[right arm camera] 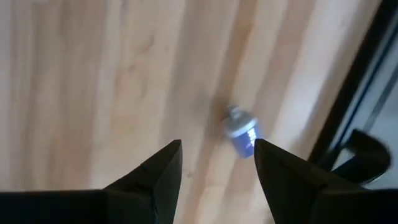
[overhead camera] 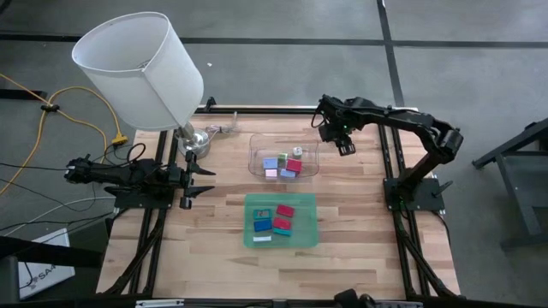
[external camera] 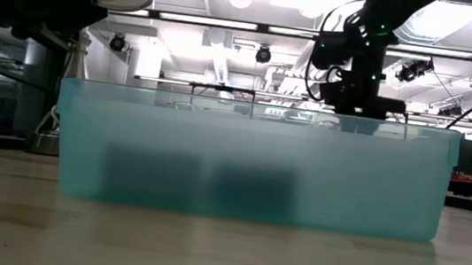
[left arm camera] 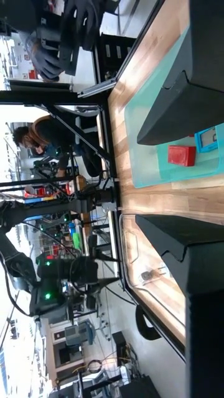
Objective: Pick & Place Office items
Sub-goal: Put the violet charger adapter into transparent bin
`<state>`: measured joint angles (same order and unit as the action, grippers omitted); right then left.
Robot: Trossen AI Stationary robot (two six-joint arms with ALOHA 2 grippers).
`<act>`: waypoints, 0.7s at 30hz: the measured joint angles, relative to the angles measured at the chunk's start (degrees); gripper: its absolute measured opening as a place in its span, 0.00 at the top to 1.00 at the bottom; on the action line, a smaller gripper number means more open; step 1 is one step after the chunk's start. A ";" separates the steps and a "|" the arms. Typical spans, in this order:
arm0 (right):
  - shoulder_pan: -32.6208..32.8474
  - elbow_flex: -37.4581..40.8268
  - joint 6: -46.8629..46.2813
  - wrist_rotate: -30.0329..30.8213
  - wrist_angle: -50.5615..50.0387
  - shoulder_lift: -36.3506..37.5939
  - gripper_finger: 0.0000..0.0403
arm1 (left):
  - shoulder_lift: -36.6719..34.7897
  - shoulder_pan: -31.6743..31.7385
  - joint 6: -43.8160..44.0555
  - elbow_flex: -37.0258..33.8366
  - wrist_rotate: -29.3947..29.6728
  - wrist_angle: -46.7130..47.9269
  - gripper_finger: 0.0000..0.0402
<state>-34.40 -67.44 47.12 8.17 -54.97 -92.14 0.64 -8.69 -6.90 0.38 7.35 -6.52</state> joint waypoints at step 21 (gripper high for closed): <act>-6.78 1.06 15.14 -9.23 7.24 -0.13 0.53 | 0.00 -0.02 0.00 -0.02 0.00 0.00 0.54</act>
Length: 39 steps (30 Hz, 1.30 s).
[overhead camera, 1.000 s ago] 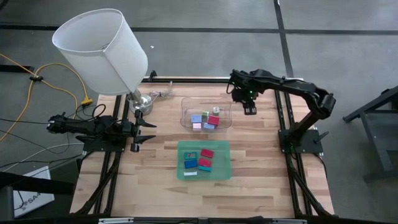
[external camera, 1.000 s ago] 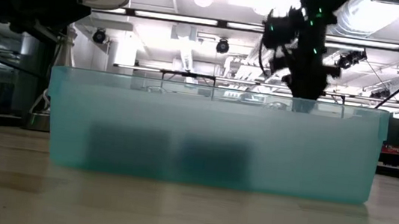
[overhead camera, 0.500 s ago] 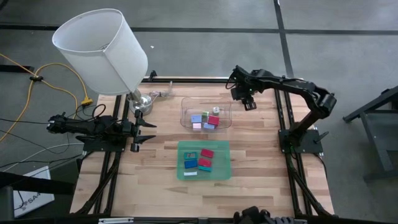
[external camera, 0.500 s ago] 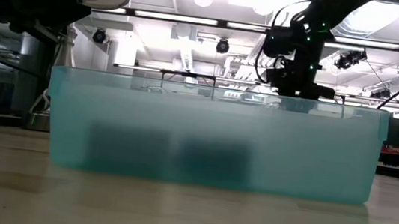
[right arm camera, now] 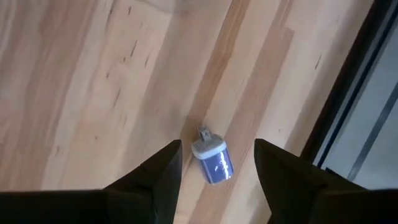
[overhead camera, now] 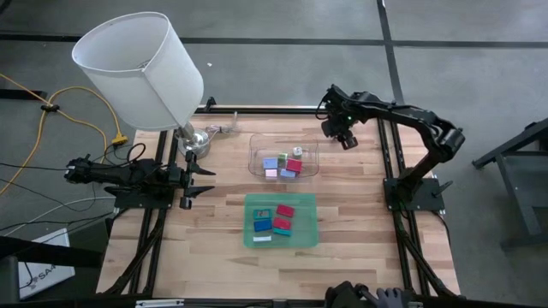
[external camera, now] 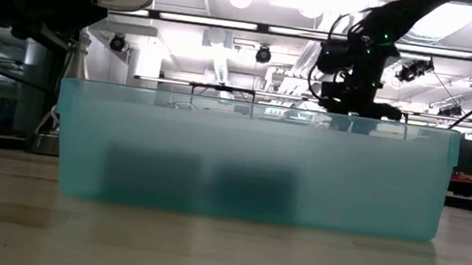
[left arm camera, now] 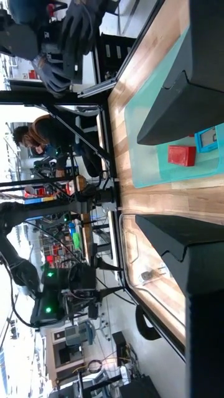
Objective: Pick & Place Office items
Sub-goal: Put the violet charger adapter into transparent bin
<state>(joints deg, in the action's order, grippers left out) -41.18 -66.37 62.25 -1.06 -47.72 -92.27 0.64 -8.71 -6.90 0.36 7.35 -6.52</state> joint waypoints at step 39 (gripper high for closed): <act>-3.96 11.81 6.47 2.43 15.75 -2.50 0.53 | -0.01 0.01 0.00 0.01 0.00 0.00 0.54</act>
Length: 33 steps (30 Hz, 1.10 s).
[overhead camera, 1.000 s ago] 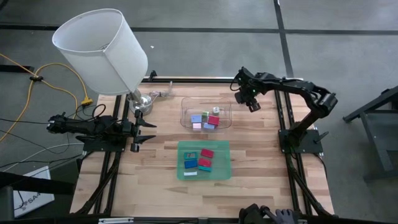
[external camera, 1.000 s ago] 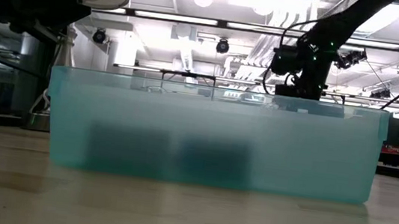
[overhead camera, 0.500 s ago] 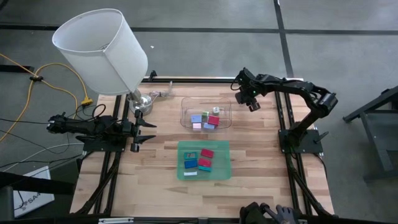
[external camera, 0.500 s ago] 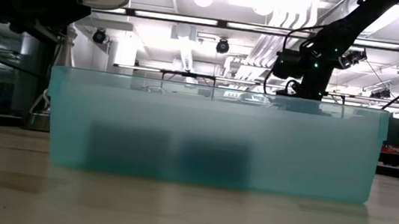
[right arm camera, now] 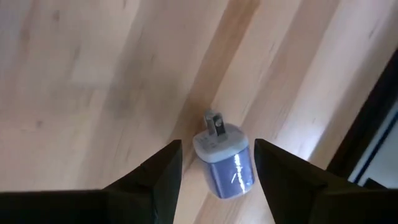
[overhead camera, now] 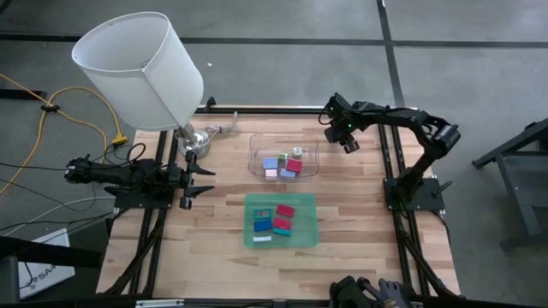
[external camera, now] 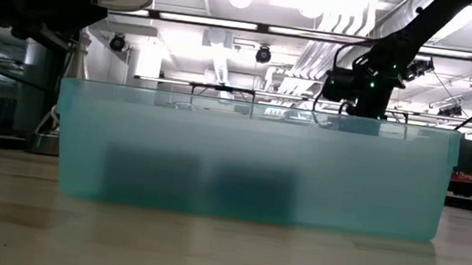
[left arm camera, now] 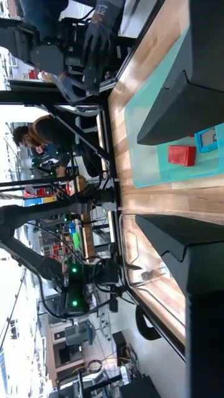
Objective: Pick & Place Office items
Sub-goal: Put the violet charger adapter into transparent bin
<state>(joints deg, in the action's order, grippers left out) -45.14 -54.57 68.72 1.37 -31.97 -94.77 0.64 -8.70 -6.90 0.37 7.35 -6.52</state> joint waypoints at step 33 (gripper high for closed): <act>-0.02 0.00 -4.65 4.08 2.04 -3.18 0.53 | 0.00 0.01 0.00 0.01 0.00 0.00 0.54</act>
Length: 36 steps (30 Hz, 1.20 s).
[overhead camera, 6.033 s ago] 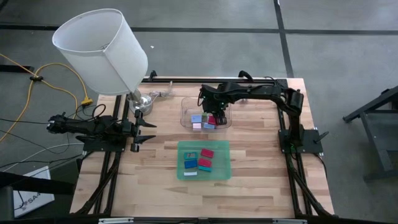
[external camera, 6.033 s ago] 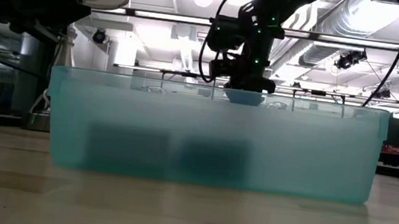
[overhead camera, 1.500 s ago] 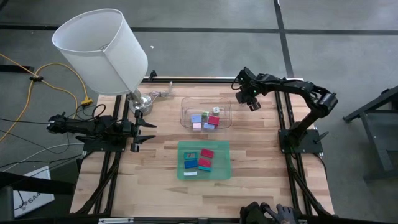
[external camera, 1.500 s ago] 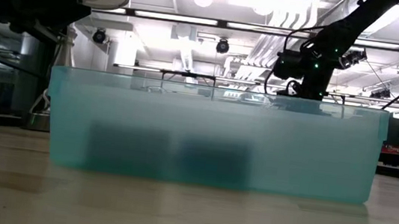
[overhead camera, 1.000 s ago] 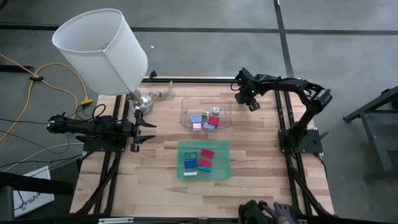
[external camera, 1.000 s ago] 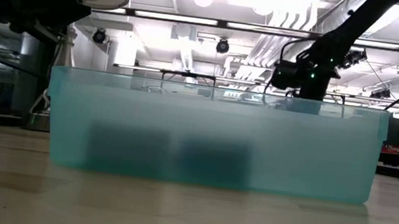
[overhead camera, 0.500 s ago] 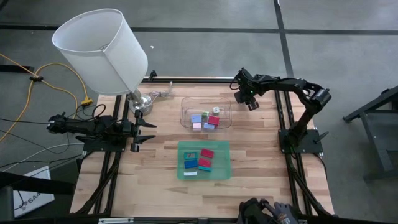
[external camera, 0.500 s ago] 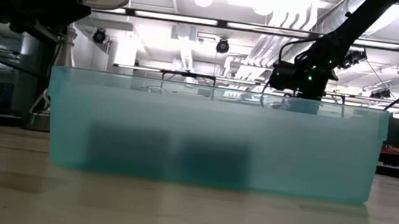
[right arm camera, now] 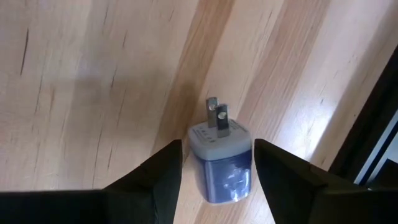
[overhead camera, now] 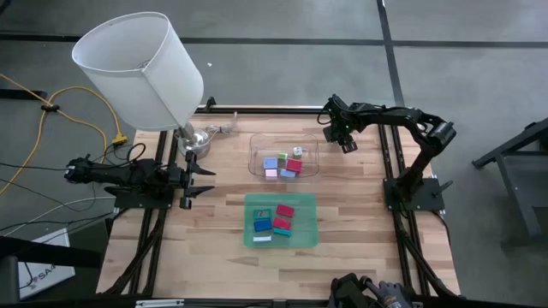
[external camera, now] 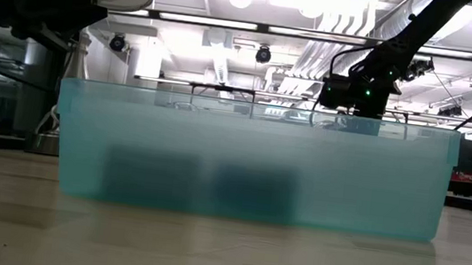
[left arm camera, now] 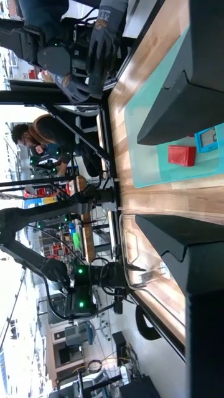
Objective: Pick & Place Office items
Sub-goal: Put the violet charger adapter into transparent bin
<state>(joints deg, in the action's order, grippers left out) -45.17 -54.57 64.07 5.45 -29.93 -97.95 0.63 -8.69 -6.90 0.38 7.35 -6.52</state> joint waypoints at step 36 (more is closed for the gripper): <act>5.17 -0.37 -8.73 5.08 0.57 1.75 0.69 | 0.00 -0.01 0.00 -0.02 -0.01 0.00 0.54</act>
<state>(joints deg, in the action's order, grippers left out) -40.00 -54.94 55.34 10.53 -29.36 -96.20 0.64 -8.70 -6.90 0.36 7.35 -6.52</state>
